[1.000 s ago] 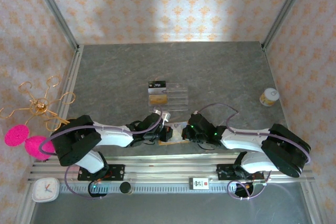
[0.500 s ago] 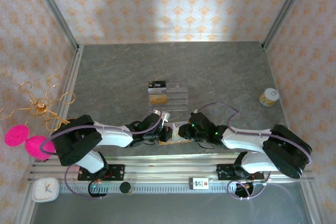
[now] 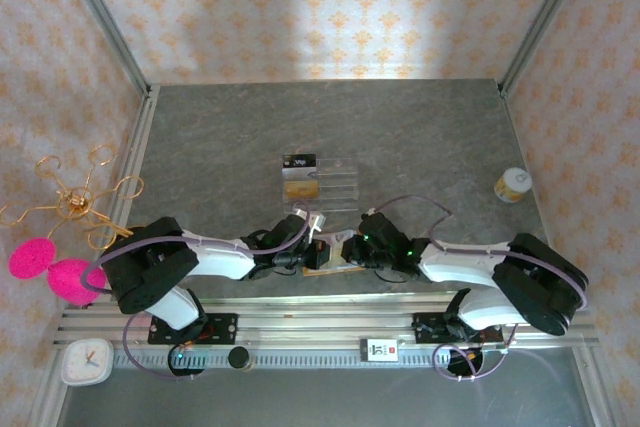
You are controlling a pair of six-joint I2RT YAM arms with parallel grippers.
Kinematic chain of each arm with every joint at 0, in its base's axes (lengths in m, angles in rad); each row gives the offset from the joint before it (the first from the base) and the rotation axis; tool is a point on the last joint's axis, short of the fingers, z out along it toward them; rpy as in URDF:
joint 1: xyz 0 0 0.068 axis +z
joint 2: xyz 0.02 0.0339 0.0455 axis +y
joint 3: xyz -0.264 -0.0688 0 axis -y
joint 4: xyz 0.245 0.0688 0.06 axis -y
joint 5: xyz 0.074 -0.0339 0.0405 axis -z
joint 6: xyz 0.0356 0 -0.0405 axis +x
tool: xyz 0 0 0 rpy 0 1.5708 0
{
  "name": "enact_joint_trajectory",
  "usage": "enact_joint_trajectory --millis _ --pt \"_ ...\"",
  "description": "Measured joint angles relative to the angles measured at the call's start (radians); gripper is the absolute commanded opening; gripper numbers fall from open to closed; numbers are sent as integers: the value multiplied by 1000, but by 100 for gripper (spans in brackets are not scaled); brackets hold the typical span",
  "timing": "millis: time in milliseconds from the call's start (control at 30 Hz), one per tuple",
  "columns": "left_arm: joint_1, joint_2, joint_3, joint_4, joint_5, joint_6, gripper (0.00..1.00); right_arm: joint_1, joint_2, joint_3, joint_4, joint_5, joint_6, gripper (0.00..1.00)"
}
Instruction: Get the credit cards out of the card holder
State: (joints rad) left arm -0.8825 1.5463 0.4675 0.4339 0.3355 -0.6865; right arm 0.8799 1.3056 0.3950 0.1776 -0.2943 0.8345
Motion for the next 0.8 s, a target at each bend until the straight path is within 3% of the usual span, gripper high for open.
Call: enact_joint_trajectory --millis 400,533,800 --pt "12 -10 -3 0 20 0 0 -17 -210 -13 -158 122 -30 0" --pt "46 -109 -25 -35 16 -6 23 -17 -294 -6 -172 142 -82 0" --pt "187 -530 -50 -26 -14 -26 60 -17 -406 64 -113 164 -201 0"
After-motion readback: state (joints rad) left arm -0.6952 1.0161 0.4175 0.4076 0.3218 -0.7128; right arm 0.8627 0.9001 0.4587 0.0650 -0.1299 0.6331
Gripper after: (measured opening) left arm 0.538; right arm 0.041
